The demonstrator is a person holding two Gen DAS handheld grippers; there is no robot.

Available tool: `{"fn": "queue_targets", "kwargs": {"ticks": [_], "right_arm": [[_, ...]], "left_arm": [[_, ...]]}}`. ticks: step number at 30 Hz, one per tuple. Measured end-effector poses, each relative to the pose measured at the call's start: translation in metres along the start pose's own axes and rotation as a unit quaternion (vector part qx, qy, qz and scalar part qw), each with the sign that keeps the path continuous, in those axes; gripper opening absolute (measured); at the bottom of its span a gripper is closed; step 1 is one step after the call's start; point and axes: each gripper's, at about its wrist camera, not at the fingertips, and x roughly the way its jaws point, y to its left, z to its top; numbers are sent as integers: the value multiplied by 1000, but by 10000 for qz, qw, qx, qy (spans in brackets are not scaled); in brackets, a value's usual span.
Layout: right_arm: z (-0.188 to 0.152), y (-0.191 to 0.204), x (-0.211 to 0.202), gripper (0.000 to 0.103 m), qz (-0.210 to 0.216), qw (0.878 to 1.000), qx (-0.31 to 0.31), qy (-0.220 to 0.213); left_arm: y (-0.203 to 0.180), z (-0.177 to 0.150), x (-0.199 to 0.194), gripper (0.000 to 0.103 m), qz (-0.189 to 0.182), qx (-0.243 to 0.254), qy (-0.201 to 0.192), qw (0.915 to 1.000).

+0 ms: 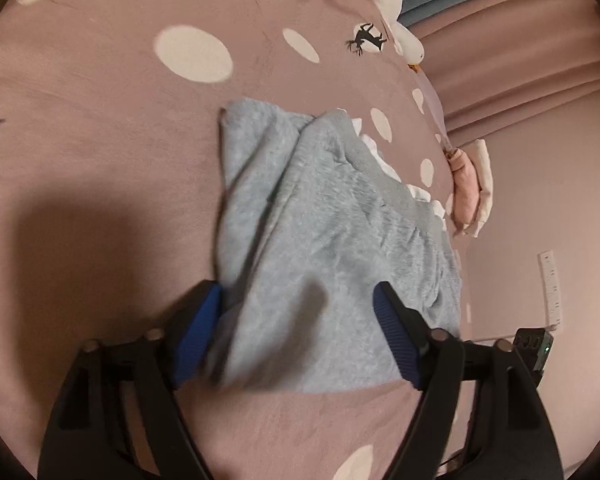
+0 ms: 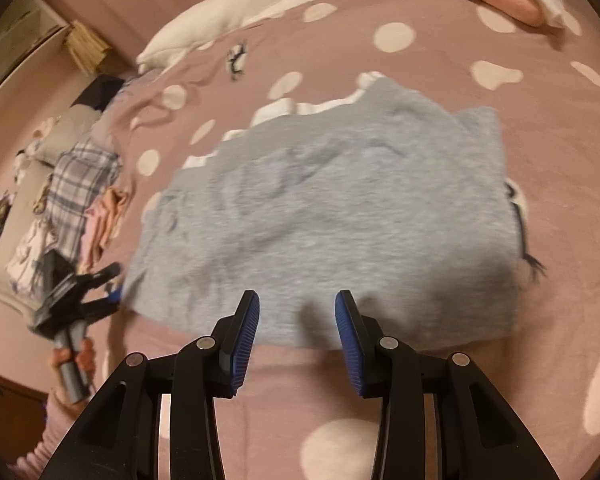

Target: Fold small clothes

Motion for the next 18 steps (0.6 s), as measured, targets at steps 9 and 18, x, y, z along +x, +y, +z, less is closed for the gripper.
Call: {"fn": "queue_targets", "kwargs": {"ticks": [9,18], "right_arm": [[23,35,26,40,227,9990,-386,-92],[59,72,60,40,77,9965,-795,-257]], "left_arm": [[-9,25,23,79,-483,-195,100,9986],[-19,25,23,16,123,130,139,9997]]}}
